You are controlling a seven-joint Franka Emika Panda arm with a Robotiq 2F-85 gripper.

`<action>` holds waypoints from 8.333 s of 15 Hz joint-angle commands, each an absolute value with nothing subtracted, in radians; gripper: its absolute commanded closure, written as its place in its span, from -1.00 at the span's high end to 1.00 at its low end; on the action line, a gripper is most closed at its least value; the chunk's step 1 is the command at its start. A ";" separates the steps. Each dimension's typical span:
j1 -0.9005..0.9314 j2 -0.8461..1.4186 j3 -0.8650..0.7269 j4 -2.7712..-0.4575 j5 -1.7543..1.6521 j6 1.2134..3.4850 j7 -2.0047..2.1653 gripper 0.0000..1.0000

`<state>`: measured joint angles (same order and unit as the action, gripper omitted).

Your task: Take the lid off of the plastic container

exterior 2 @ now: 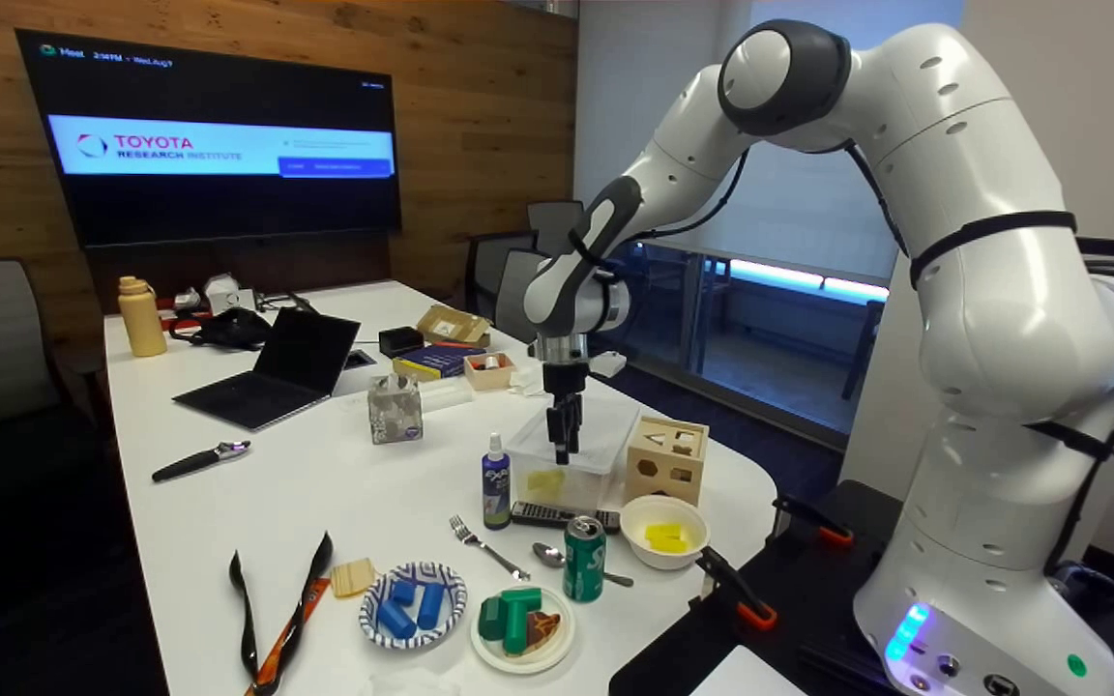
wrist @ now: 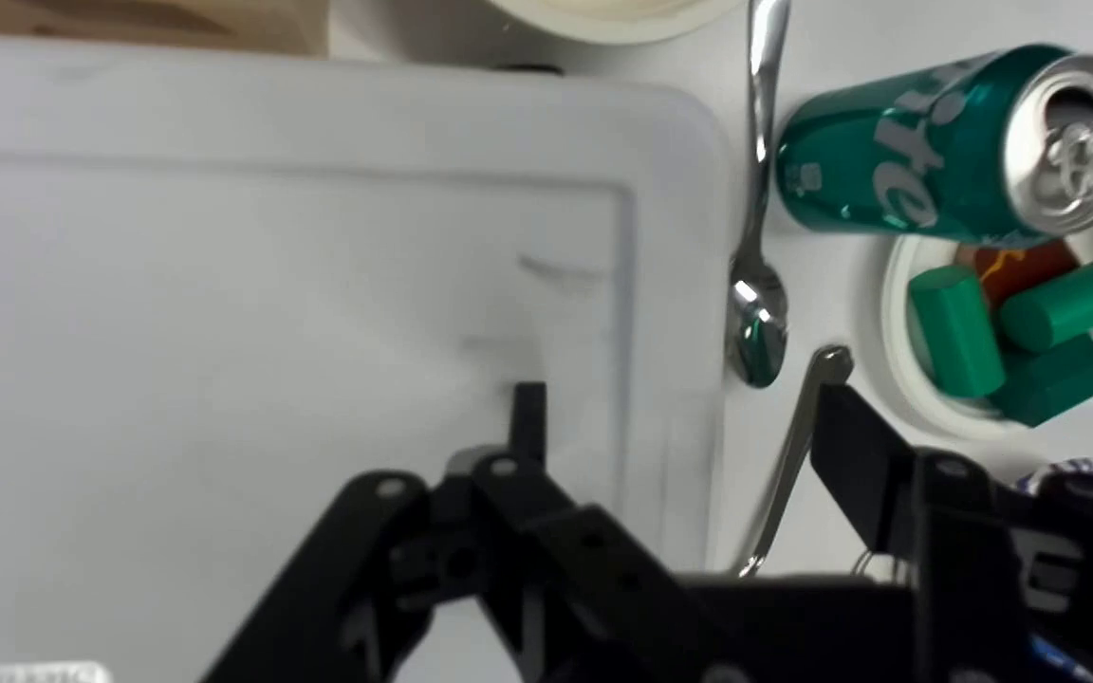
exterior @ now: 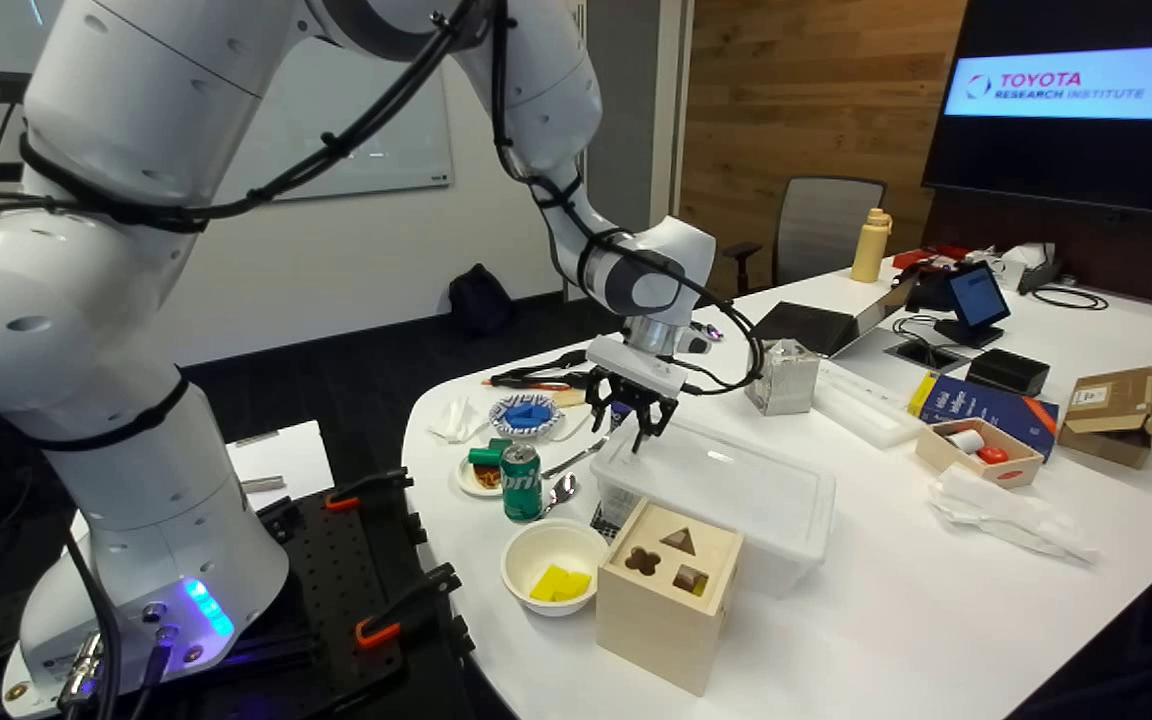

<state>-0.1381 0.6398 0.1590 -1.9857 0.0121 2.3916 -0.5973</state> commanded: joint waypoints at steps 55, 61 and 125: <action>0.400 0.541 -0.335 -2.293 -0.273 2.940 -0.054 -0.64; 0.179 0.510 -0.137 -2.210 -0.250 2.764 -0.108 -0.64; 0.457 0.649 -0.393 -2.164 -0.296 2.839 -0.035 -0.84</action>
<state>0.5920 0.7453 -0.5231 -2.1544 -0.2730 2.9164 0.0283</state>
